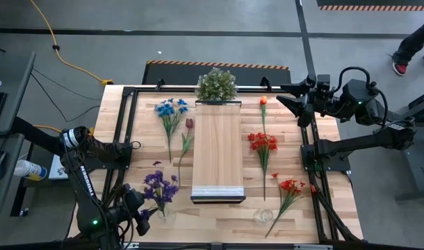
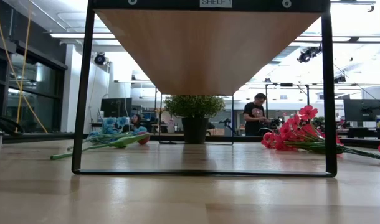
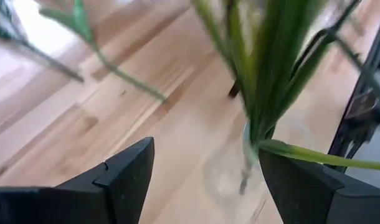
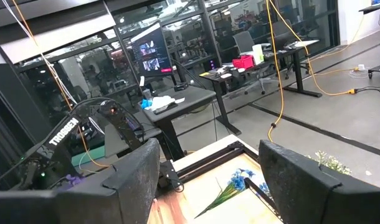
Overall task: Pick and place flowers into a vace then onto a shelf
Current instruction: Put the purple flowers into the left transparent vase, then put the blue flowers into the left transparent vase
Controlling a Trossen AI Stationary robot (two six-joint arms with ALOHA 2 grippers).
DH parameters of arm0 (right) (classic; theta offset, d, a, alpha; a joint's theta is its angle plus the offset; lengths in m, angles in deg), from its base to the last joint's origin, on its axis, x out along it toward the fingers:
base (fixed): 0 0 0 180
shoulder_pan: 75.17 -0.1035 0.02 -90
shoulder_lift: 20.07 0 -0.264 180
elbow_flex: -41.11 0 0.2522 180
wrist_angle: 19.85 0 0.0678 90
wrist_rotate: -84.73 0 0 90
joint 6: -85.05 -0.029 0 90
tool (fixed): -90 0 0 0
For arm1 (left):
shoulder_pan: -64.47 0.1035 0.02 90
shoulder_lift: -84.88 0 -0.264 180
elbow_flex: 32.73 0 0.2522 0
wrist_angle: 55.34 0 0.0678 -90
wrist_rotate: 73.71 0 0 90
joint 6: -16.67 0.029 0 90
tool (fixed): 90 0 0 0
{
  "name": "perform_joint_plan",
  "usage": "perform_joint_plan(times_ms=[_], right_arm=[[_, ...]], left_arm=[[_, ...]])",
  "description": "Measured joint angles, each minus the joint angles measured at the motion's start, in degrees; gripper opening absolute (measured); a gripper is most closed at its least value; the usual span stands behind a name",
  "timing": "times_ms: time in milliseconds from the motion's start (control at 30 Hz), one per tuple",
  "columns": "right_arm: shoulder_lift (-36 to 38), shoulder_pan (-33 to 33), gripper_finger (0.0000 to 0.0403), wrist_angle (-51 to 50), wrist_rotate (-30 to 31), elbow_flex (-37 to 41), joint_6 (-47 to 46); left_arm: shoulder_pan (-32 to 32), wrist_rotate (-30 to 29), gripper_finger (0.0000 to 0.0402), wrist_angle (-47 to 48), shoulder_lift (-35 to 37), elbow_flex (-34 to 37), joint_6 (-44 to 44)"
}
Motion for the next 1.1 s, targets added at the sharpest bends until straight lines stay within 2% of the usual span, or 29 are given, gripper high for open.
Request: perform_joint_plan(times_ms=[167,767,867,1100], right_arm=[[0.0,0.0,0.0262,0.0,0.0,0.0,0.0],[0.0,0.0,0.0262,0.0,0.0,0.0,0.0],[0.0,0.0,0.0262,0.0,0.0,0.0,0.0],[0.0,0.0,0.0262,0.0,0.0,0.0,0.3]], left_arm=[[0.0,6.5,0.0327,0.0,0.0,0.0,0.4],[-1.0,13.3,0.033,0.4,0.0,0.0,-0.2],[-2.1,13.5,0.0332,1.1,0.0,0.0,-2.8],[-5.9,12.6,0.0331,10.8,0.1,-4.3,-12.3]])
